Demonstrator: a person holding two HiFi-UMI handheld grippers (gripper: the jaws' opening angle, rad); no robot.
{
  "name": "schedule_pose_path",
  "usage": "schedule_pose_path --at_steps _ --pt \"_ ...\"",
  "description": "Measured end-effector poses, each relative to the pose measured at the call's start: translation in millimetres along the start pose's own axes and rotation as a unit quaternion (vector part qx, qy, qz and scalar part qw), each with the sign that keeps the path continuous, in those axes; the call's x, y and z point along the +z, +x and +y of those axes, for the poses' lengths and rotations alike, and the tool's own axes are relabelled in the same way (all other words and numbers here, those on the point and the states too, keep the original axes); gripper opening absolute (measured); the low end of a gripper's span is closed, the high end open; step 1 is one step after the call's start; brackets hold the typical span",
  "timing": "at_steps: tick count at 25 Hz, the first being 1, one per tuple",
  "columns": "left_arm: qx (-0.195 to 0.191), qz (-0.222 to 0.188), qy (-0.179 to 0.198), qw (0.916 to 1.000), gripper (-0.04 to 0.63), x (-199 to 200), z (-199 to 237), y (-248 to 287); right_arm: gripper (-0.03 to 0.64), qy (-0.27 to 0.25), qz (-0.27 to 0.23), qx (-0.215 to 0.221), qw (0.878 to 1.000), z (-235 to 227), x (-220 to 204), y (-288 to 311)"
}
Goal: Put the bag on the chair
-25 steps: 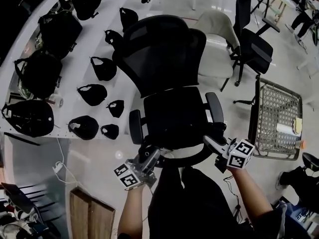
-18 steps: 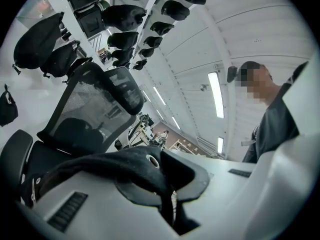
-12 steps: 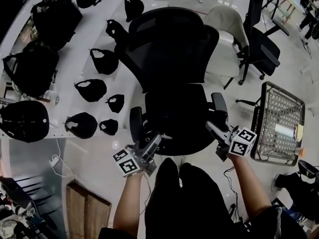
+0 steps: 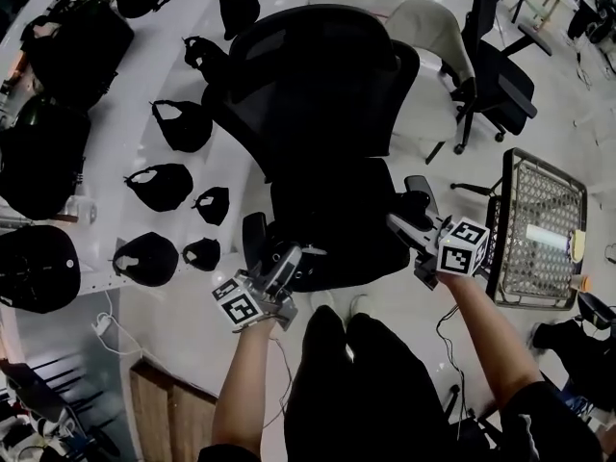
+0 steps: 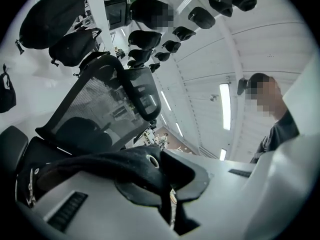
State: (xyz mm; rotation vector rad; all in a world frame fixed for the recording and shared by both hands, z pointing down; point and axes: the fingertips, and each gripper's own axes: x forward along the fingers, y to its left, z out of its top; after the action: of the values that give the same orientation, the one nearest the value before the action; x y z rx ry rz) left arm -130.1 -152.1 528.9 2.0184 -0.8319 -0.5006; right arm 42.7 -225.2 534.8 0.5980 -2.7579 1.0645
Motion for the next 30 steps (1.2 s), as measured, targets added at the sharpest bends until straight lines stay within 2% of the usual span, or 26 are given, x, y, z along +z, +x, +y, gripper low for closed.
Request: schedule_pose_path --at_steps 11,19,30 --pt "0.000 0.028 -0.012 0.9995 0.023 20 56 22 0.015 0.018 0.006 -0.023 1.000 -52 5 43" --pt "0.006 0.046 -0.021 0.9987 0.023 32 102 40 0.015 0.055 -0.002 -0.052 0.997 -91 5 73" --pt "0.019 0.053 -0.052 0.9971 0.025 49 158 61 0.015 0.055 0.013 -0.072 0.996 -142 -1 105"
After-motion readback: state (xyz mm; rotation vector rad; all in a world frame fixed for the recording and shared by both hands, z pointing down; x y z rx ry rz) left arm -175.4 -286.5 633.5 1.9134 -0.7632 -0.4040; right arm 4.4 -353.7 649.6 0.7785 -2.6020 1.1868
